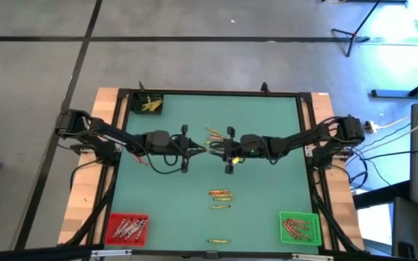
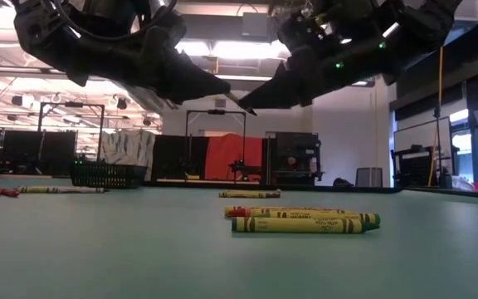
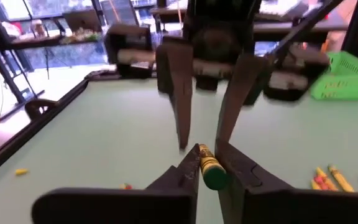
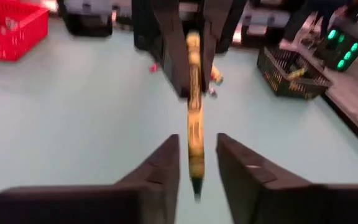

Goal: Sort crayons
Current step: Put the green crayon into the black bin

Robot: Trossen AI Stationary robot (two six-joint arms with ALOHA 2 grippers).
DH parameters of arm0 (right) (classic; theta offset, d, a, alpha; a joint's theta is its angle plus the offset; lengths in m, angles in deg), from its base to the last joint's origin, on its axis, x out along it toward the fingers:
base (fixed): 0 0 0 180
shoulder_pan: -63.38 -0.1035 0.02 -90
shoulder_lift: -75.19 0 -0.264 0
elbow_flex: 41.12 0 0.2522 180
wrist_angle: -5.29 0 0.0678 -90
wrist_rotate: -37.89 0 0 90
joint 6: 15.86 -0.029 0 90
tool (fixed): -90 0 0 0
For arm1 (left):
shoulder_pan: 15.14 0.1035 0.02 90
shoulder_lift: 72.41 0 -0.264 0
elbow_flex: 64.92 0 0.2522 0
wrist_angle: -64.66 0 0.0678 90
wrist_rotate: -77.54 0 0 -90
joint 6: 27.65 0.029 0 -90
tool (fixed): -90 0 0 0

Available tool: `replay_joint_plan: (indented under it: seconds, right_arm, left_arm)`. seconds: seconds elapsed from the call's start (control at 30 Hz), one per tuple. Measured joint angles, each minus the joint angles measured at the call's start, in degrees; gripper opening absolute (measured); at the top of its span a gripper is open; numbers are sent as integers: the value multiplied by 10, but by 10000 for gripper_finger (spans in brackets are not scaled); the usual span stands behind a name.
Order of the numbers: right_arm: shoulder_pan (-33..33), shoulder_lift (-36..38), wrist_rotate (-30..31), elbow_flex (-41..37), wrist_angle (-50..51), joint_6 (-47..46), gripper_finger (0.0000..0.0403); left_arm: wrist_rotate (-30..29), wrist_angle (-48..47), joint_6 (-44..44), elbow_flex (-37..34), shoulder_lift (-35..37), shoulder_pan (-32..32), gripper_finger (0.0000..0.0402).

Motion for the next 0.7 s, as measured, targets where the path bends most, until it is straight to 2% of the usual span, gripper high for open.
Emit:
replay_joint_plan:
  seconds: [0.07, 0.23, 0.43, 0.57, 0.63, 0.7]
  right_arm:
    - [0, 27, 0, 0, 33, -1, 134]
    - [0, 88, 8, 1, 142, -23, 171]
    - [1, 81, 11, 0, 157, -27, 171]
    - [1, 65, 34, 0, 152, -27, 170]
    - [2, 61, 42, 0, 155, -26, 170]
    - [3, 57, 48, 0, 153, -26, 170]
  left_arm:
    - [-15, -33, 3, 0, 20, 1, 19]
    - [-118, -170, 28, 0, 106, 12, 13]
    - [-272, -343, 66, 0, 210, 57, 17]
    - [-398, -429, 83, 0, 237, 107, 18]
    - [-433, -457, 84, 0, 240, 138, 18]
    - [-437, -479, 80, 0, 238, 175, 18]
